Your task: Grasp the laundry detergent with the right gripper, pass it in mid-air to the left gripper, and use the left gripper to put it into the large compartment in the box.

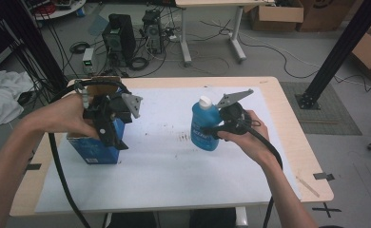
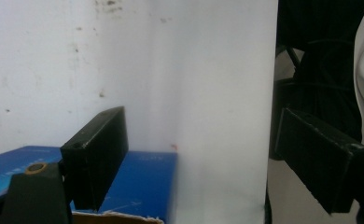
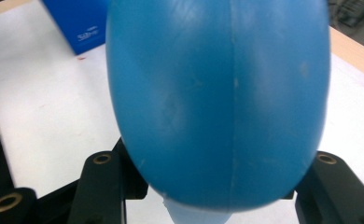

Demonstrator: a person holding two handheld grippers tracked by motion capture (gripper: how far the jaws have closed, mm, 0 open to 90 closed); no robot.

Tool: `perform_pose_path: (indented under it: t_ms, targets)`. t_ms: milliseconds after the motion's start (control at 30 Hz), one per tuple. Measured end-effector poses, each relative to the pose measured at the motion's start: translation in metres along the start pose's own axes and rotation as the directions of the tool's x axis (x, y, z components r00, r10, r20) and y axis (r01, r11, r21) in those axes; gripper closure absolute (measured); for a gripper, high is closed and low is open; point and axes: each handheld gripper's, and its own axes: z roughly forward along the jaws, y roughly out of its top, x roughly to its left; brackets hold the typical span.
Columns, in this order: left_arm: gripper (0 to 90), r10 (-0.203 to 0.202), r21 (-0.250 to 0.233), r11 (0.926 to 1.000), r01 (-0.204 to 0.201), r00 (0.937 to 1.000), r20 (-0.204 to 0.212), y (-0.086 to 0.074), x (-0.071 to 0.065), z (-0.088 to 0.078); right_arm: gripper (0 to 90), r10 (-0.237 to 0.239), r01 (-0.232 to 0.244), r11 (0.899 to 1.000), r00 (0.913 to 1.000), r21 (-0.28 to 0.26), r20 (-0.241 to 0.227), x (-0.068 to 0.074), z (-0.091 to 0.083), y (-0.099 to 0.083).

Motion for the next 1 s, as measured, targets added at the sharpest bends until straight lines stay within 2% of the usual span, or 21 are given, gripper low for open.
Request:
perform_pose_path:
  t_ms: [200, 267, 333, 533, 733, 867, 1000]
  targets:
    - [17.6, -0.002, -0.034, 0.9994, 0.002, 1.0000, -0.009, 0.009, 0.008, -0.008, 45.9, -0.054, 0.054, 0.999, 0.9971, -0.005, -0.053, 0.009, 0.002, 0.014]
    - [17.6, -0.007, -0.041, 0.9991, 0.007, 0.9998, -0.016, 0.012, 0.011, -0.011, 45.9, -0.075, 0.074, 0.997, 0.9947, -0.006, -0.070, 0.012, 0.002, 0.018]
    - [17.5, -0.023, -0.070, 0.9973, 0.022, 0.9996, -0.014, 0.013, 0.014, -0.013, 45.9, -0.096, 0.096, 0.995, 0.9914, -0.007, -0.088, 0.014, 0.003, 0.022]
    - [17.4, -0.025, -0.103, 0.9944, 0.024, 0.9996, -0.013, 0.016, 0.021, -0.018, 45.8, -0.129, 0.129, 0.992, 0.9841, -0.010, -0.122, 0.021, 0.008, 0.031]
    - [17.2, -0.027, -0.128, 0.9914, 0.024, 0.9993, -0.026, 0.020, 0.028, -0.022, 45.8, -0.169, 0.171, 0.985, 0.9726, -0.001, -0.160, 0.029, 0.014, 0.035]
    - [17.2, -0.024, -0.144, 0.9893, 0.022, 0.9996, -0.013, 0.024, 0.031, -0.023, 45.8, -0.187, 0.191, 0.982, 0.9660, 0.004, -0.179, 0.033, 0.019, 0.037]
    - [17.3, -0.021, -0.150, 0.9885, 0.020, 0.9998, -0.003, 0.027, 0.035, -0.023, 45.8, -0.212, 0.218, 0.976, 0.9554, 0.009, -0.206, 0.037, 0.024, 0.038]
